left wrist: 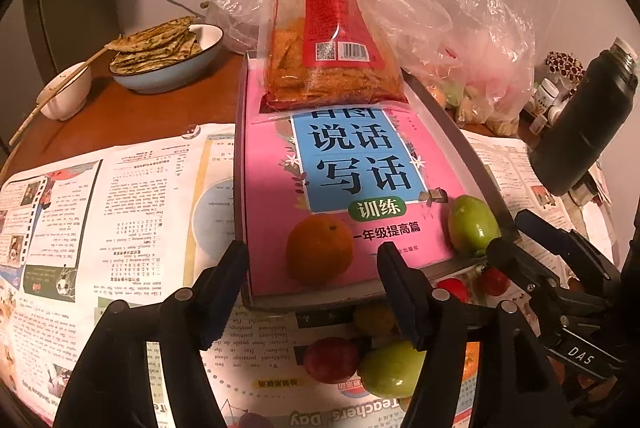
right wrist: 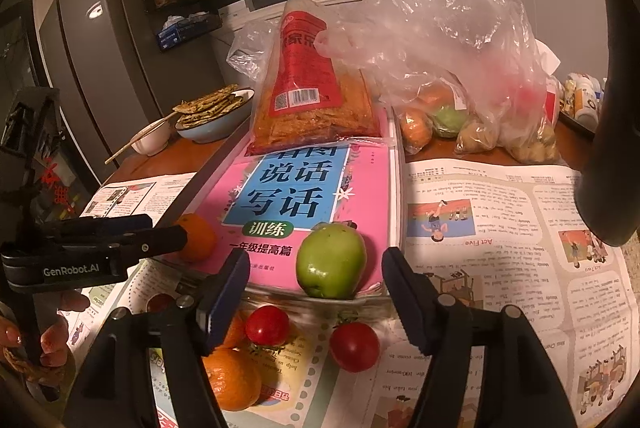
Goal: Organize fruits
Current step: 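Withdraw both tools from the book back over the fruit pile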
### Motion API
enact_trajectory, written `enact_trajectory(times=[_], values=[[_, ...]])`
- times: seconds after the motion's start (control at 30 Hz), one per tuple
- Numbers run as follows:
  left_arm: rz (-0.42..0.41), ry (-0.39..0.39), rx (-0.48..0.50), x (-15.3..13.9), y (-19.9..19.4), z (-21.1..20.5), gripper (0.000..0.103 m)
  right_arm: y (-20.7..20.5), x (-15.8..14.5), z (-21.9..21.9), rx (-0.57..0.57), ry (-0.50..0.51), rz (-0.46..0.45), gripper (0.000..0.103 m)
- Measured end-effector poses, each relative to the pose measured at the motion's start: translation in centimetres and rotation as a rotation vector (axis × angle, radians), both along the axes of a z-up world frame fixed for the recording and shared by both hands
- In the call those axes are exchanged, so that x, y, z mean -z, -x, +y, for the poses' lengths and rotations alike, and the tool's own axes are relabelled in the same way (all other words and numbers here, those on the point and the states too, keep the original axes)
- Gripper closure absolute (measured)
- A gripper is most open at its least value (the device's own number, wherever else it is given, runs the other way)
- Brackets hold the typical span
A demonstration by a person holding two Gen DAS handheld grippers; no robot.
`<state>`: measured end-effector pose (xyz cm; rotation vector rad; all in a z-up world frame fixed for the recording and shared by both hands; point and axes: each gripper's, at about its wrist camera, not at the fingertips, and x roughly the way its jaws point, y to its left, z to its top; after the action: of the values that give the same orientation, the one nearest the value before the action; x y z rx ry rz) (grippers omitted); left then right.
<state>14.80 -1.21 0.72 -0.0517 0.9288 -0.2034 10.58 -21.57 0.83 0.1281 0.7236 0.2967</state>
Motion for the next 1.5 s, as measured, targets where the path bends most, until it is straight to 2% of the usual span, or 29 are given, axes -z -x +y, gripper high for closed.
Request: enact_trajectory(times=[0.17,0.3,0.63,0.97,1.5], values=[[0.000,-0.020,-0.033,-0.2,0.4,0.2,0.030,0.3,-0.4,0.1,0.003,-0.001,-0.014,0.028],[-0.010,-0.032,-0.034,-0.4,0.9,0.1,0.030,1.0,-1.0,-0.1,0.002,-0.011,-0.044,0.018],[-0.039,-0.037,-0.017,-1.6,2.6,-0.1,0.029,2.6,-2.1,-0.4,0.005,0.007,-0.074,0.015],[-0.053,-0.070,-0.005,-1.8,4.4,-0.6,0.029,3.7,-1.9,-0.5,0.010,0.017,-0.059,0.014],[-0.020,-0.086,0.023,-1.2,6.8,-0.6,0.029,6.2,-1.6,1.0,-0.054,0.073,-0.042,0.012]])
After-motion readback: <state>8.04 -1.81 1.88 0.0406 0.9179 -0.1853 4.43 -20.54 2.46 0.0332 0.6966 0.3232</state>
